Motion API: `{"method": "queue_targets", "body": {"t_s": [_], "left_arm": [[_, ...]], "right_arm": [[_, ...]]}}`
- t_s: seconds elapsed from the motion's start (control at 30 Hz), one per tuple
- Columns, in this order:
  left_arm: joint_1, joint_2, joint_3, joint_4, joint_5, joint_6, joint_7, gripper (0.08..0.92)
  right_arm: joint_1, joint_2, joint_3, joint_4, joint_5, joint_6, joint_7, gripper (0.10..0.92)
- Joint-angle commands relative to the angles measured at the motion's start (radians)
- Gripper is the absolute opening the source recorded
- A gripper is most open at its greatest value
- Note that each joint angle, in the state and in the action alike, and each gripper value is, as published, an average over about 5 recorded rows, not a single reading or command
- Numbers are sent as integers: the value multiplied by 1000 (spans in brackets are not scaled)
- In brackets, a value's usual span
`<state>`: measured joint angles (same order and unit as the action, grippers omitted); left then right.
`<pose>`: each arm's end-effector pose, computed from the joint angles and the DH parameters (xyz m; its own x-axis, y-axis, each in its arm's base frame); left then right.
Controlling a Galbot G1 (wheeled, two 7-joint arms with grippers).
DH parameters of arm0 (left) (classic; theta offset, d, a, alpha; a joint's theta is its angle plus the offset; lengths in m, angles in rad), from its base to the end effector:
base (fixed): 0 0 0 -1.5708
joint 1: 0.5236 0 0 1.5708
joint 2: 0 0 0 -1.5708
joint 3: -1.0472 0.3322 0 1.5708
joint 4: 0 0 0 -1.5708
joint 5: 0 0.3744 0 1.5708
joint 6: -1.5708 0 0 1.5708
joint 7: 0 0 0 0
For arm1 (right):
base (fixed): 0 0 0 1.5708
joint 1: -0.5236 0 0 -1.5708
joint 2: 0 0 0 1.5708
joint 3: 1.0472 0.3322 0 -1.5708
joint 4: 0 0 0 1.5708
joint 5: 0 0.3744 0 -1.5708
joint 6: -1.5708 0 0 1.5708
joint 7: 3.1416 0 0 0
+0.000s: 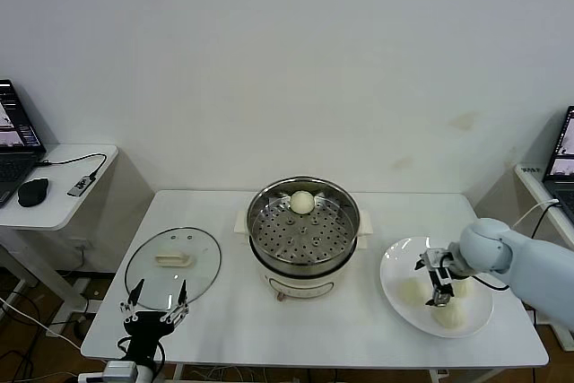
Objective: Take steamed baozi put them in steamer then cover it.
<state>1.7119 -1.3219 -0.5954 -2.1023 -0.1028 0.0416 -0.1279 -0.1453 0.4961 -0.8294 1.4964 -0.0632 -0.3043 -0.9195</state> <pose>0.1717 0.0575 -0.3027 -0.9858 -0.0676 0.1535 -0.0430 0.9864 0.1585 0.4360 -0.1431 -0.2418 -0.1972 -0.0997 0.9753 -0.9775 -0.0564 -0.2034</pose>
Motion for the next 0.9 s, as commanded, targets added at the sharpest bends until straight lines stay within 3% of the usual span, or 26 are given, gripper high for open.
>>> {"method": "queue_targets", "body": {"t_s": [0.03, 0.5, 0.9], "left_arm": [[-1, -1, 1, 3, 0, -1, 0, 823], [-2, -3, 0, 2, 0, -1, -1, 823], [-10, 3, 9, 2, -2, 1, 0, 823]], "right_arm": [[-57, 29, 45, -28, -14, 2, 8, 817], [-24, 23, 40, -19, -3, -1, -23, 602], [329, -53, -50, 53, 176, -23, -103, 587]]}}
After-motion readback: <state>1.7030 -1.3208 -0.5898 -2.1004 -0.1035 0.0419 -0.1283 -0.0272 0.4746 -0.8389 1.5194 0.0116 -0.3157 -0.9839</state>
